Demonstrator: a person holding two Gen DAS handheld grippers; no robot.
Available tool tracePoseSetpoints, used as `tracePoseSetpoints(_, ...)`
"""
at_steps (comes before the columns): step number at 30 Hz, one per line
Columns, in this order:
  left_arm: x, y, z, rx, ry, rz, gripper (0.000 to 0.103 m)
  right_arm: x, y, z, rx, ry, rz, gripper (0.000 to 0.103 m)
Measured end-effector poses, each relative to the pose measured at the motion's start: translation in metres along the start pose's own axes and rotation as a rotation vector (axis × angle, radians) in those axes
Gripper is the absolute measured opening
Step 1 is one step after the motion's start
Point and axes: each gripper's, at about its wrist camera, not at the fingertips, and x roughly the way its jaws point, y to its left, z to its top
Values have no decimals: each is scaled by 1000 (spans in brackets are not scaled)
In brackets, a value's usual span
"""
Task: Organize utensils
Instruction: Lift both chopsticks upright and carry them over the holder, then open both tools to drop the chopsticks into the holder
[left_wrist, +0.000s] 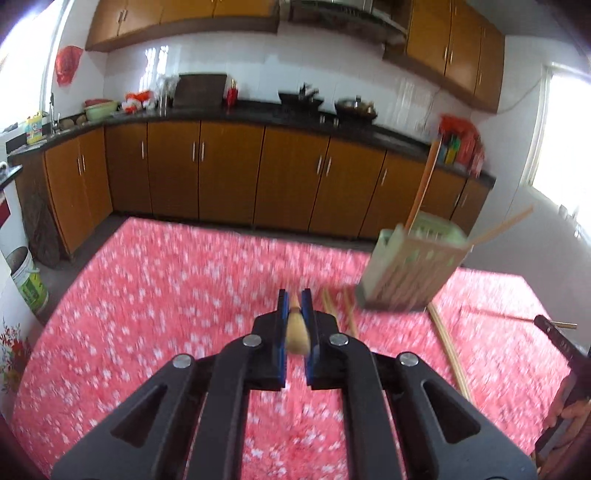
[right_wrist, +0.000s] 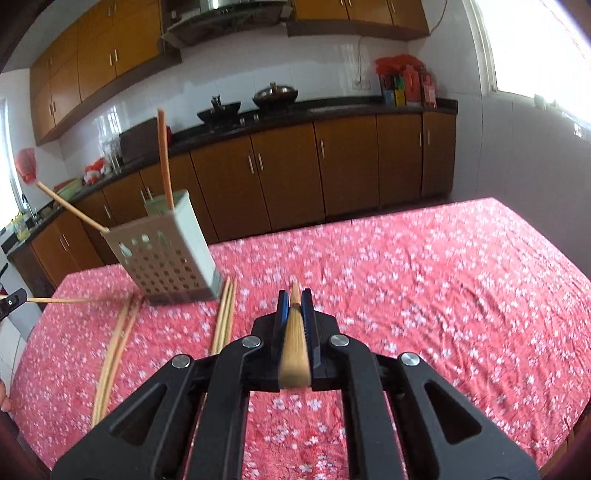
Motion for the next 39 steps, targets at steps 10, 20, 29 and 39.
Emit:
tracePoseSetpoints(10,-13,-12,31,40,-64,5,8,-7,19,28,-25,-88,20,8)
tracePoseSetpoints(20,-49,-45,68,98,-139,-121,8,-45,46,79,-27,-215,174,8)
tracePoseSetpoints(29,-67,-86,99,125,-214,-244,8,-55,72,112,-31,-332,256,8)
tracePoseSetpoints(39,-31,-114,136,70,-319,-213,8,-26,88,131,-5,-414,246,8)
